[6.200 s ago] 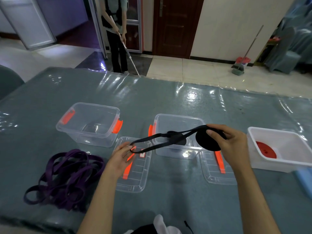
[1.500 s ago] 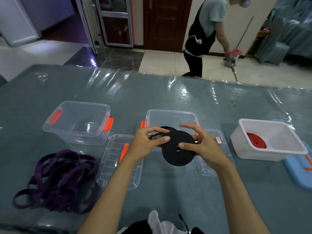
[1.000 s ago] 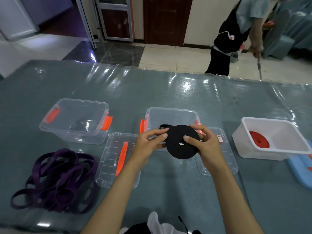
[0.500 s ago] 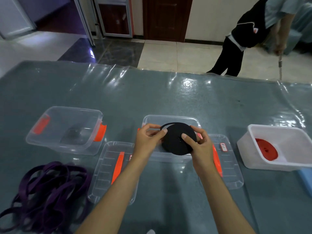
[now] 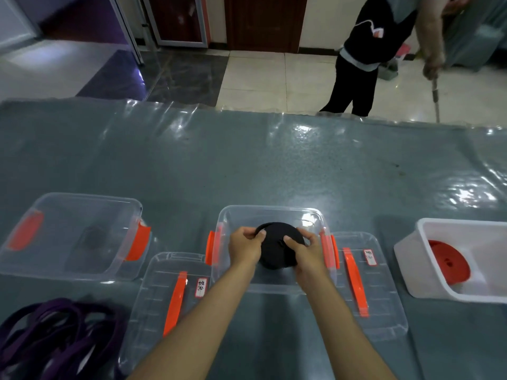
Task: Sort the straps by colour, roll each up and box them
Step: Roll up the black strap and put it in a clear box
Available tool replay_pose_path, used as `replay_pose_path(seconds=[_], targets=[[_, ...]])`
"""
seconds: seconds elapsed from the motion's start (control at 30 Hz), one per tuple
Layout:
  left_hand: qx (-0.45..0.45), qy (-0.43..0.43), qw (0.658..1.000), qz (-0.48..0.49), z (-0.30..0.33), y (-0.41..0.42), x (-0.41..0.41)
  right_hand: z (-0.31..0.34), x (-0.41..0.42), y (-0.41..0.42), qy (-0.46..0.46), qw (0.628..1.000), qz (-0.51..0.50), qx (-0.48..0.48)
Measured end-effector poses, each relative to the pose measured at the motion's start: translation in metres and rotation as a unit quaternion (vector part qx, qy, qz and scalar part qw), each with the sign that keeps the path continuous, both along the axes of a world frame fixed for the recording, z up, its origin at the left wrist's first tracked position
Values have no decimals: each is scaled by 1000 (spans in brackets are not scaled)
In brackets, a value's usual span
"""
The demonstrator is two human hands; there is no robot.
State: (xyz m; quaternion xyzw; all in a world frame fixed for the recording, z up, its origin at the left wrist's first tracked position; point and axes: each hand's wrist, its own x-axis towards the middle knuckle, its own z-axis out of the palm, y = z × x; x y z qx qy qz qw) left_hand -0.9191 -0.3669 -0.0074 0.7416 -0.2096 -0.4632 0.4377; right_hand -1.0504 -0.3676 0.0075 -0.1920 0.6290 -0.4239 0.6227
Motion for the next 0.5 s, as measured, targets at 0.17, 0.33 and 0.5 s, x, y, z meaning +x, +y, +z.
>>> replay_pose_path(seconds=[0.17, 0.33, 0.5], targets=[[66, -48, 997, 5, -26, -21, 0, -11, -3, -26, 94, 968, 192, 129], [96, -74, 993, -14, -45, -26, 9, -23, -7, -35, 269, 904, 319, 91], [101, -90, 990, -42, -50, -26, 11, -27, 1, -36, 338, 883, 321, 60]])
